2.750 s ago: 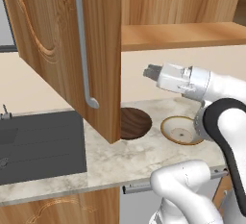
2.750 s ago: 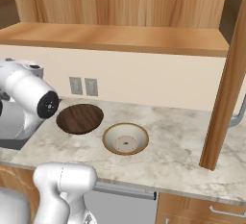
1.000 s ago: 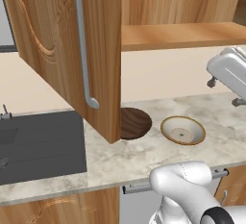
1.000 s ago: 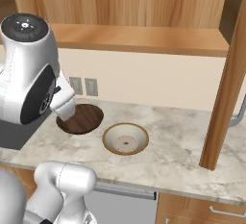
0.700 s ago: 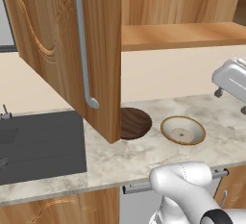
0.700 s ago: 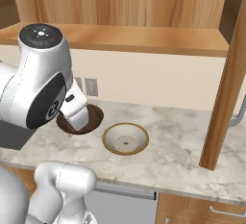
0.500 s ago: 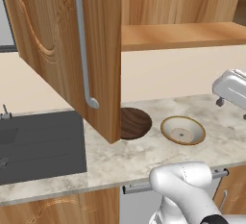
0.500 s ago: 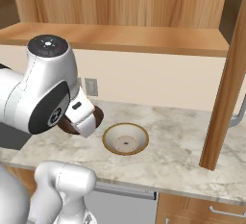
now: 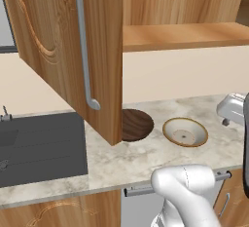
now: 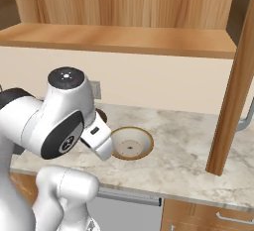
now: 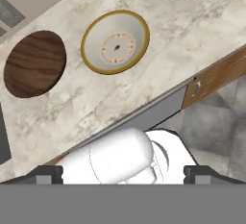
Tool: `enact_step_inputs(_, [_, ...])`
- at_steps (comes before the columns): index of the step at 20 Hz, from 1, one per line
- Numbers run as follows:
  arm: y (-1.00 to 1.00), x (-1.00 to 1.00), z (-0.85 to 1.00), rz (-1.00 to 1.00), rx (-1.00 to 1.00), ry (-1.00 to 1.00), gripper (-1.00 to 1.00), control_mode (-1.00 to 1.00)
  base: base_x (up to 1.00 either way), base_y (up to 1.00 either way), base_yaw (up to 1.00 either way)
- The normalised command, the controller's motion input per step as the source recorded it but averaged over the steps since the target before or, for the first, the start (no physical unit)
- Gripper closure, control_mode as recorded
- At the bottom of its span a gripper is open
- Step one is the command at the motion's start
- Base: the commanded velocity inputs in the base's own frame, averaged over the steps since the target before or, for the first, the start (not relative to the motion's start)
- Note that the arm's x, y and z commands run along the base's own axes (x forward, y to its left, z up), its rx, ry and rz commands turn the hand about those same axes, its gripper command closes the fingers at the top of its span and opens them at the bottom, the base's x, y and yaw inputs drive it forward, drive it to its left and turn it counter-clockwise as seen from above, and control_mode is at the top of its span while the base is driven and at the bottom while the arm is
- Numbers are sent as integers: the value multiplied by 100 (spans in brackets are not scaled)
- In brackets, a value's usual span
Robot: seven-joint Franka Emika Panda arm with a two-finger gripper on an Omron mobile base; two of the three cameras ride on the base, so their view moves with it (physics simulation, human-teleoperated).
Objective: Open the cabinet. Pick the bowls from the counter and place them in the cabinet. Then close the cabinet.
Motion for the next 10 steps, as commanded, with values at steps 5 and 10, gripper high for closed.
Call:
enact_step_inputs(5, [-38, 0, -46, 0, 1, 3, -100, -100, 0, 0, 0])
enact_step_inputs(10, [-14, 23, -22, 1, 1, 0, -100, -100, 0, 0, 0])
